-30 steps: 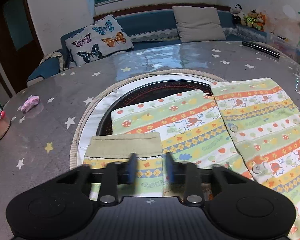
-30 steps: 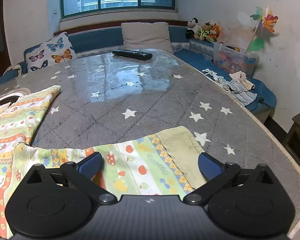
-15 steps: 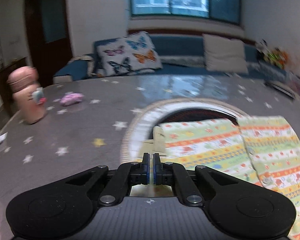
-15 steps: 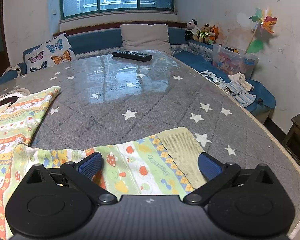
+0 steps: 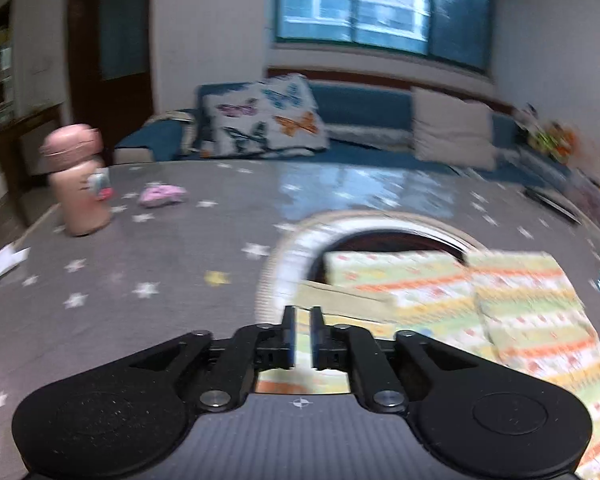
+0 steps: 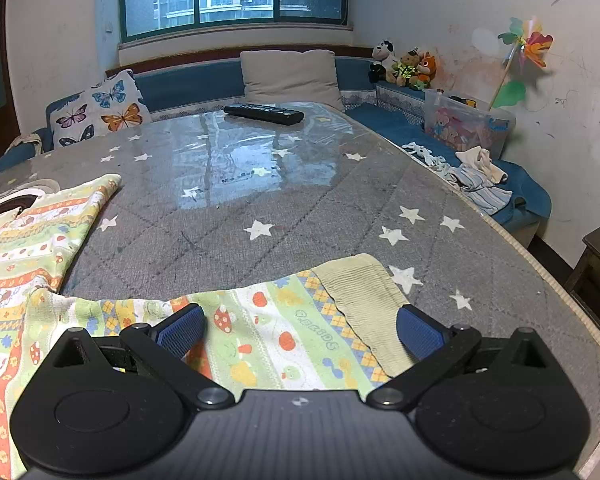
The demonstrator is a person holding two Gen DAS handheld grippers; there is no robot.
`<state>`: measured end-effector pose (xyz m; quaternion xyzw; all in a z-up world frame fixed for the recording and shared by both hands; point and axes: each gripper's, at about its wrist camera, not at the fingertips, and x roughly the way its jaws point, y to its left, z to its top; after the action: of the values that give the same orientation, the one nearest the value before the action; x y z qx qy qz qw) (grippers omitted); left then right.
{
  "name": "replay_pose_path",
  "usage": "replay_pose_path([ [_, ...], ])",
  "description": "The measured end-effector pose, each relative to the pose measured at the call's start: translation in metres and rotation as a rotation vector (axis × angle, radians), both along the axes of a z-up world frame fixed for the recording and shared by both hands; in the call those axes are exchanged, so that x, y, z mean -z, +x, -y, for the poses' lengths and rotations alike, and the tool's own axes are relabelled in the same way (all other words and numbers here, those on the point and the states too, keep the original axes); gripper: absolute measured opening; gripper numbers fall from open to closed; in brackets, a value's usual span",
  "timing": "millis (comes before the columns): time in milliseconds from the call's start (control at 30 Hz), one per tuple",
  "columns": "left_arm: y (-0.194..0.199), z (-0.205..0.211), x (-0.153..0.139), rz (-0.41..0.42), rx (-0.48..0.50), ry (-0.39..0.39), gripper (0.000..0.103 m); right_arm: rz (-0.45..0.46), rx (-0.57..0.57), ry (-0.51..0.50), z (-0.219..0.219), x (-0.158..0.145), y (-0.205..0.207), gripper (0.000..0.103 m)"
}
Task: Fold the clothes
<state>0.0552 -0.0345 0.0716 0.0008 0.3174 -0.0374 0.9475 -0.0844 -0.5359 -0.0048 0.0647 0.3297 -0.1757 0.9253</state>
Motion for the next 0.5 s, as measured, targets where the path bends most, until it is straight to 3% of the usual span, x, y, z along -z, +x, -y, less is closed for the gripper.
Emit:
replay_pose_path([
  [67,0.008,0.020,0.008,-0.022,0.042,0.020,0.045,0.001,0.000,0.000,0.001,0.000,0.000,0.103],
  [100,0.011,0.029,0.012,-0.032,0.056,0.038,0.049,0.001,-0.001,0.001,0.001,0.000,0.000,0.103],
  [267,0.033,0.059,0.032,-0.088,0.120,0.100,0.050,0.005,-0.002,0.004,0.002,0.000,-0.001,0.103],
  [500,0.058,0.063,0.053,-0.144,0.136,0.131,0.048,0.008,-0.002,0.005,0.001,0.001,0.000,0.103],
])
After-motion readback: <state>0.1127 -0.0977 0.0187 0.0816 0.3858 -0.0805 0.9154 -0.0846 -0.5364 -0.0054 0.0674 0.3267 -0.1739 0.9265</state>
